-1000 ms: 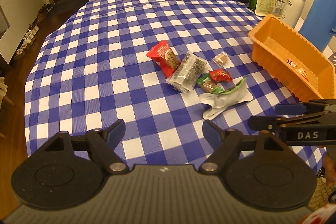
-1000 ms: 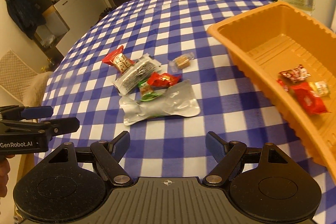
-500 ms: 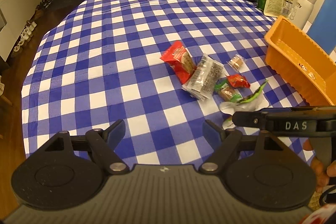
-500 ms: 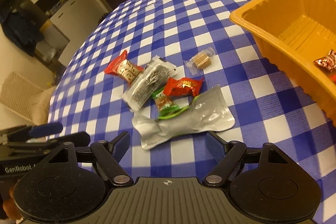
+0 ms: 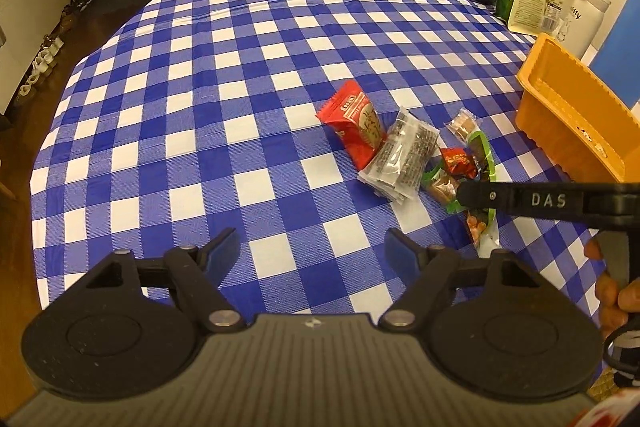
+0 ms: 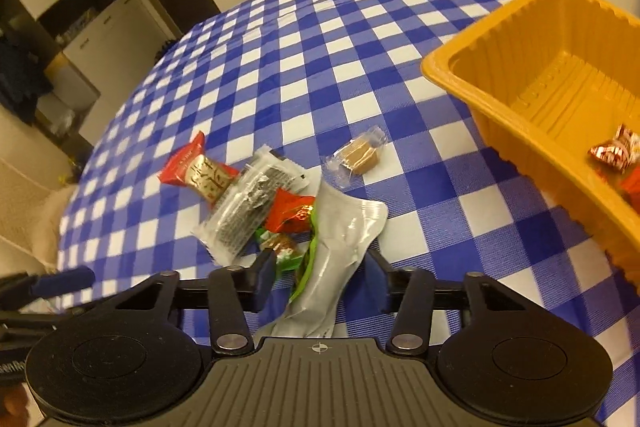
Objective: Organize snacks
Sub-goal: 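Grasp the silver-and-green pouch with the right gripper, then grasp the small green-wrapped candy with the left gripper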
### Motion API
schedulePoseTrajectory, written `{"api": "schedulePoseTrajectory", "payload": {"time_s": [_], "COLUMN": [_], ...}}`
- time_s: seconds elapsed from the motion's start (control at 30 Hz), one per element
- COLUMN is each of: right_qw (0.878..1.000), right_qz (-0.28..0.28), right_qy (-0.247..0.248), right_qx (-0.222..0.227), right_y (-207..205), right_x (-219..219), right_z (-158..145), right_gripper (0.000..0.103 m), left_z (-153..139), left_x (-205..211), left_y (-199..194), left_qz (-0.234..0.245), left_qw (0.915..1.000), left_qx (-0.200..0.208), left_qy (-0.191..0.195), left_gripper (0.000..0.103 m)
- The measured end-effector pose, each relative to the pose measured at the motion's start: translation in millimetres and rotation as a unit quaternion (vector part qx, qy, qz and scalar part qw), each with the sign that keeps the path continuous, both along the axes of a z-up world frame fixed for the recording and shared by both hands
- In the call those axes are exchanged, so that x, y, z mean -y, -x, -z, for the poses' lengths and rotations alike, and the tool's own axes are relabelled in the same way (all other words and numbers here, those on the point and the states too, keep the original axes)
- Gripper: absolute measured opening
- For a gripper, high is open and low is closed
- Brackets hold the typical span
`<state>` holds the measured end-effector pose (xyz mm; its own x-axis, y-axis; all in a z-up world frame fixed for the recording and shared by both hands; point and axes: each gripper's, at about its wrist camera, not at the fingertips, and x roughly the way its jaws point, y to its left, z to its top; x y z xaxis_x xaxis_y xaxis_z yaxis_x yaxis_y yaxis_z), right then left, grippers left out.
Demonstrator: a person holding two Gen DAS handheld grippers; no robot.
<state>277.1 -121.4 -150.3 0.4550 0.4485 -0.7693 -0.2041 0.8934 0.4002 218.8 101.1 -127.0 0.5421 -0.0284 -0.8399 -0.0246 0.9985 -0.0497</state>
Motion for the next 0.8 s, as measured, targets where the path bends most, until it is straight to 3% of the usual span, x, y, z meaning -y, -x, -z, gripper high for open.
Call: {"api": "schedulePoseTrajectory", "payload": {"time_s": [0.27,0.8], "right_qw": [0.997,0.997], "right_qz": [-0.033,0.001], "right_qy": [0.061,0.07], "right_qx": [0.023,0.013], "right_y": [13,30], "right_x": [-8,40], "right_z": [1,4], "right_gripper": [0.027,0.027], "left_z": [3,15], "left_x": [8,68], "left_y": [-5,-9], "left_qz": [0.015,0.104], "left_qw": [0.9998,0.9932], "left_qx": [-0.001,0.014], "left_qy": [0.014,0.051], "left_gripper": [0.072,0.057]}}
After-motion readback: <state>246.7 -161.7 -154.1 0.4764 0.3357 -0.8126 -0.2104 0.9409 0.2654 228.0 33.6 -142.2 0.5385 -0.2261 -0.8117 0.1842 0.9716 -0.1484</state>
